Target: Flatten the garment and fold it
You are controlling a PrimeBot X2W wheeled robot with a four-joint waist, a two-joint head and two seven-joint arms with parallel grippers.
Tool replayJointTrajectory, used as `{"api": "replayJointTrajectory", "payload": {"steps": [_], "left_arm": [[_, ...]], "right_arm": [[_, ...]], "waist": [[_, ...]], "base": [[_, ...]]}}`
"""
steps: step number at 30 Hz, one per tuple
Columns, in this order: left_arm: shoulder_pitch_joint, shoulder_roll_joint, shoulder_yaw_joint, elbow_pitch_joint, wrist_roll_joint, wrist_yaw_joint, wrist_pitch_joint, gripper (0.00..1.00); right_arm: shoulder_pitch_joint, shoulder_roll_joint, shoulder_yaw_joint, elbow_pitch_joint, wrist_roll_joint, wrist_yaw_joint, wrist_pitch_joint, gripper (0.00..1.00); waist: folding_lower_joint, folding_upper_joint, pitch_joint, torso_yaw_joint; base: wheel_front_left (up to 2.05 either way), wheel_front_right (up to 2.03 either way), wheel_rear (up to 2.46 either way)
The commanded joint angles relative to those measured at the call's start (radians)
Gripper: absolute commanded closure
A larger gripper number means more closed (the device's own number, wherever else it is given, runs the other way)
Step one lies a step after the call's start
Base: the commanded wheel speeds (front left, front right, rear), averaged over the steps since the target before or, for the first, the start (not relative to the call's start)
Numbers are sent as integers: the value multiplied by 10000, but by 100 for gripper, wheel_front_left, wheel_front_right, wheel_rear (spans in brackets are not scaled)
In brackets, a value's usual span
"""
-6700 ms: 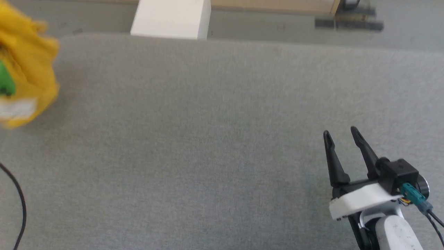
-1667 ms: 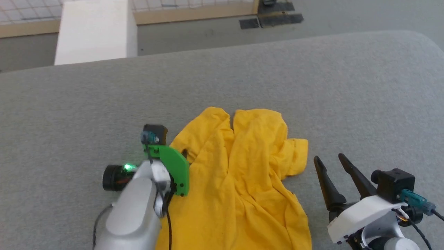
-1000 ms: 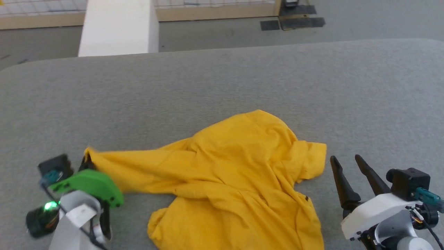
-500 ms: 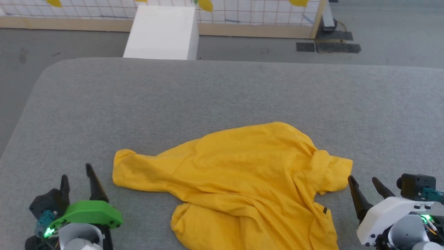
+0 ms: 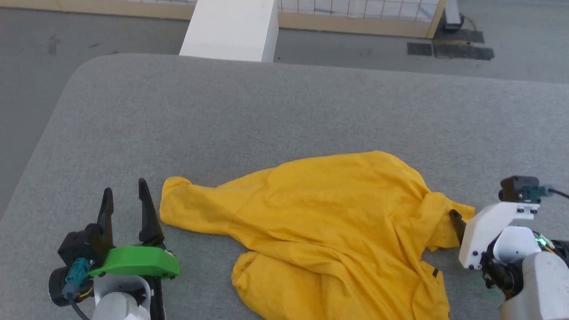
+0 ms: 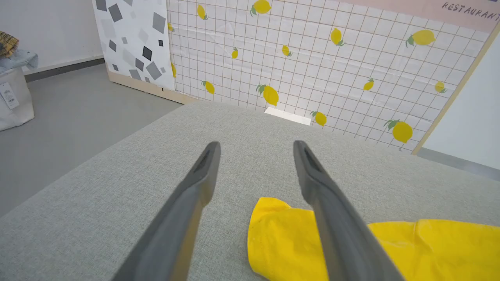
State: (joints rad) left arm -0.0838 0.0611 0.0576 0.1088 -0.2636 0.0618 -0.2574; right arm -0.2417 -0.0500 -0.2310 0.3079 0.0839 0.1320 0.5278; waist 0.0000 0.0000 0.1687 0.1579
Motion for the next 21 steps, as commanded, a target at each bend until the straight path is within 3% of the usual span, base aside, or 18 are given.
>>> {"api": "replayJointTrajectory", "payload": {"steps": [1, 2, 3, 4, 7, 12, 21], "left_arm": [[-104, -58, -8, -26, 127, -72, -41, 0], [-131, -68, -32, -24, 161, -74, -42, 0], [-158, -79, -58, -19, 183, -69, -42, 0], [-171, -90, -66, 24, 190, -85, -42, 0], [-179, -99, -54, 110, 212, -109, -42, 0], [-238, -104, -11, 360, 285, -171, -43, 0], [-313, -106, -235, 772, 497, -257, -43, 0]], "right_arm": [[-251, -3, 2, 219, -115, -13, 249, 0], [-316, -3, 36, 364, -162, -13, 478, 0], [-352, -3, 94, 524, -236, -13, 840, 15], [-336, -3, 236, 596, -380, -13, 1459, 100], [-253, -3, 131, 54, -710, -13, 1575, 100], [-26, -3, -1047, -1383, -1298, -13, 393, 100], [756, -3, -3063, -2406, -1047, -13, -747, 100]], "waist": [[0, 0, 220, 142], [0, 0, 254, 148], [0, 0, 281, 147], [0, 0, 300, 134], [0, 0, 271, 74], [0, 0, 66, -166], [0, 0, -314, -885]], "base": [[0, 0, 0], [0, 0, 0], [0, 0, 0], [0, 0, 0], [0, 0, 0], [0, 0, 0], [0, 0, 0]]}}
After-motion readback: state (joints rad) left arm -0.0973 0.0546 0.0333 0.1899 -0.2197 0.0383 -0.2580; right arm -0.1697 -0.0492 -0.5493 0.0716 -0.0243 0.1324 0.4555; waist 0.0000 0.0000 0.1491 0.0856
